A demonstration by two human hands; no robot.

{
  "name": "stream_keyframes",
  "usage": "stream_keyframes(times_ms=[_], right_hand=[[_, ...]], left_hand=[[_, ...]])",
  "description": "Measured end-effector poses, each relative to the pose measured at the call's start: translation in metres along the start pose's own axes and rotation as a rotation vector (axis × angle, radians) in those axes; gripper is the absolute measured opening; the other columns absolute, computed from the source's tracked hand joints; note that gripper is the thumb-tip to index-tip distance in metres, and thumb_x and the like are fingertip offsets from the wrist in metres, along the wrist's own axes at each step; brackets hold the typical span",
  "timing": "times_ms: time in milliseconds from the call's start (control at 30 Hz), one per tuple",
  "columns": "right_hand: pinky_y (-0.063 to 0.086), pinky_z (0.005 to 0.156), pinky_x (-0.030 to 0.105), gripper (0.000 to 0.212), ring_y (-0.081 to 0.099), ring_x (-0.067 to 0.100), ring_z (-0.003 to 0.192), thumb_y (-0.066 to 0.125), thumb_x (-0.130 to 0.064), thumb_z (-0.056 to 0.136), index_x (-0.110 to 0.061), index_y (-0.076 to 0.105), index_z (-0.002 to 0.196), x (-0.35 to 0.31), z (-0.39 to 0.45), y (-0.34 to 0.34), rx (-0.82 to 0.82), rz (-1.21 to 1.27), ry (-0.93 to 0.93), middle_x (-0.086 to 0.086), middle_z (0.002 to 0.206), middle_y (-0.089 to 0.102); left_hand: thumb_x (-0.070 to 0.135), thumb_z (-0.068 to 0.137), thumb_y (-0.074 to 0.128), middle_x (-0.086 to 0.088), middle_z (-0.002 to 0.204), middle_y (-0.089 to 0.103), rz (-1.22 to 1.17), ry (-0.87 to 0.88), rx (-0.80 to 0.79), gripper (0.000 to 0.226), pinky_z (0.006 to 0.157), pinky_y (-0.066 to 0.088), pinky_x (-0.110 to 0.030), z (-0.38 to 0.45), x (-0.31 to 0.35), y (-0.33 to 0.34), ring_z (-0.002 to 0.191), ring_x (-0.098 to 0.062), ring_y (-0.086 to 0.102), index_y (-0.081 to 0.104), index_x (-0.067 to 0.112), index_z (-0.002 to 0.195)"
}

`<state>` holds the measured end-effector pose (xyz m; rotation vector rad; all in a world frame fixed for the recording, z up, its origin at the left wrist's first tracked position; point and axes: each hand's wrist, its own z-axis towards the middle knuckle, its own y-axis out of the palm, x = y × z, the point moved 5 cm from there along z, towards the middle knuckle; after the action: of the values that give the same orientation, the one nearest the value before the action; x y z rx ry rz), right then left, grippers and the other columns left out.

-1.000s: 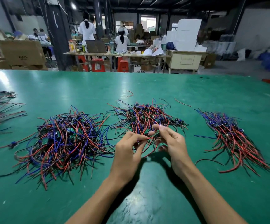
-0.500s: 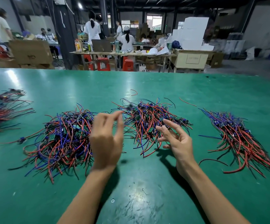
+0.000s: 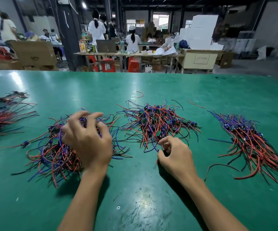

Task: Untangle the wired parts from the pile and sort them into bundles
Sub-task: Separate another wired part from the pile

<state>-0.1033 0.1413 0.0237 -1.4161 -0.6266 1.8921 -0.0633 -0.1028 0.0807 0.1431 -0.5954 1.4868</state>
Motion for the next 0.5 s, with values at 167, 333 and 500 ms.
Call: stream_keyframes(times_ms=[167,333,500], right_hand=[[0.037,0.099,0.038,0.043,0.052,0.030,0.113,0.063,-0.022,0.087,-0.015,0.052,0.128,0.013,-0.002,-0.002,0.068,-0.099,0.128,0.006,0.117,0.056],[0.039,0.095,0.035,0.042,0.057,0.029,0.118,0.064,-0.022,0.094,-0.017,0.055,0.135,0.011,-0.001,-0.009,0.047,-0.143,0.065,0.005,0.123,0.066],[0.042,0.087,0.033,0.041,0.064,0.027,0.106,0.058,-0.004,0.093,-0.020,0.060,0.130,0.013,0.003,-0.016,0.050,-0.079,0.076,0.002,0.106,0.074]], left_hand=[[0.018,0.083,0.057,-0.003,0.096,0.060,-0.307,0.383,-0.488,0.020,0.078,0.044,-0.038,-0.055,0.062,0.019,0.090,-0.024,0.056,0.069,0.016,0.099],[0.017,0.089,0.064,-0.003,0.107,0.060,-0.300,0.444,-0.839,0.025,0.091,0.046,-0.039,-0.079,0.068,0.041,0.103,-0.023,0.055,0.069,0.014,0.113],[0.017,0.091,0.063,0.005,0.099,0.061,-0.352,0.309,-0.858,0.017,0.086,0.043,-0.033,-0.077,0.064,0.040,0.092,-0.016,0.056,0.071,0.022,0.106]])
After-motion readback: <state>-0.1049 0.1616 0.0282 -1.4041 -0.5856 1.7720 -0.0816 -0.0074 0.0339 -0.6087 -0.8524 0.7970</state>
